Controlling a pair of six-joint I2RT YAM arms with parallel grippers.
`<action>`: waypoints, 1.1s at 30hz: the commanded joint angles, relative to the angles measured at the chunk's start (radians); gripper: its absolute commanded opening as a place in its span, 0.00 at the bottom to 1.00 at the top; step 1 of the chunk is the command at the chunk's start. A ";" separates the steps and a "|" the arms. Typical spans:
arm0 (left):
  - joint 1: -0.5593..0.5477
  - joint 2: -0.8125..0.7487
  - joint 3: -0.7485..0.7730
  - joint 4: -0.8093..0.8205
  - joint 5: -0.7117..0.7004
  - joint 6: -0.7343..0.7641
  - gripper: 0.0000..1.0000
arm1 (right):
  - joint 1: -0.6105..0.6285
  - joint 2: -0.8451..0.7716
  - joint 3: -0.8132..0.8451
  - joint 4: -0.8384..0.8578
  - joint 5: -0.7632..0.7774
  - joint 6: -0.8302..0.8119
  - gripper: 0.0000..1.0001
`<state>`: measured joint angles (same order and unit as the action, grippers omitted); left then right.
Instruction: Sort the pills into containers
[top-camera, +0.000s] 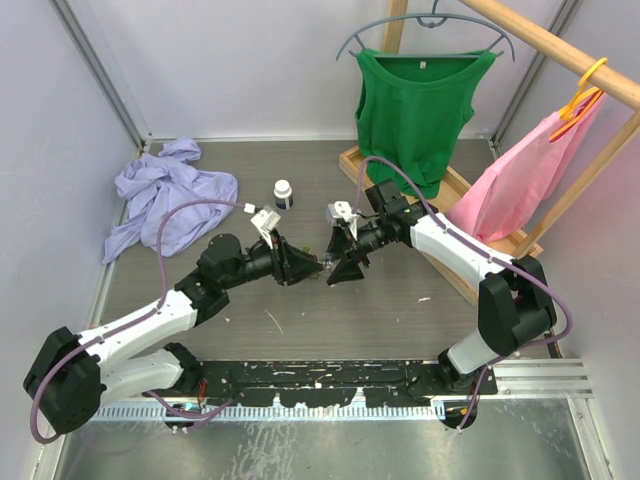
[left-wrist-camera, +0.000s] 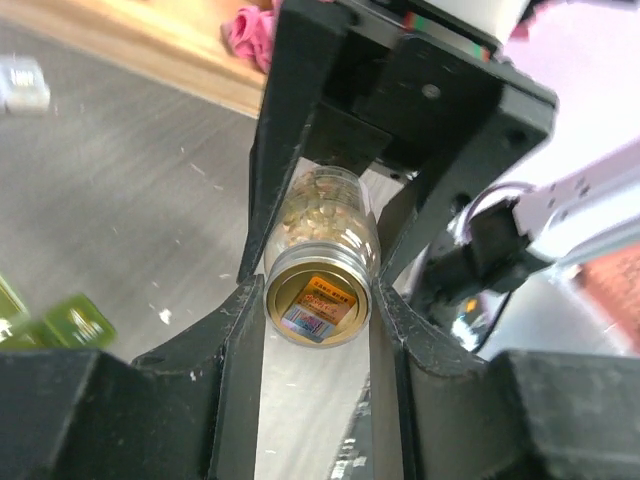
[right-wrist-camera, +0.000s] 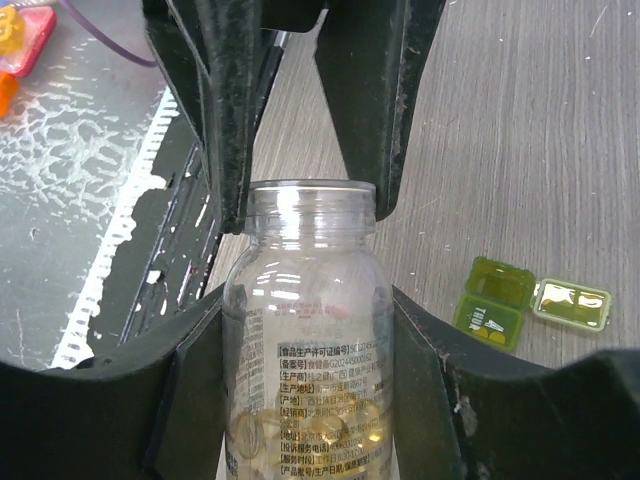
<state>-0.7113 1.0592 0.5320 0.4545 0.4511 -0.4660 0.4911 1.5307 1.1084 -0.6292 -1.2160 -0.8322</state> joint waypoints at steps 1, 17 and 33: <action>0.003 -0.055 0.040 -0.151 -0.175 -0.475 0.00 | 0.003 -0.003 0.036 0.079 0.026 0.053 0.01; -0.099 -0.029 0.186 -0.327 -0.274 -0.690 0.34 | 0.003 -0.003 0.032 0.095 0.020 0.073 0.01; -0.097 -0.128 0.132 -0.339 -0.283 -0.379 0.95 | 0.002 -0.003 0.031 0.062 -0.019 0.024 0.01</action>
<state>-0.8055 0.9798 0.6716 0.0479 0.1535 -0.9890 0.4957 1.5379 1.1118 -0.5686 -1.1954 -0.7731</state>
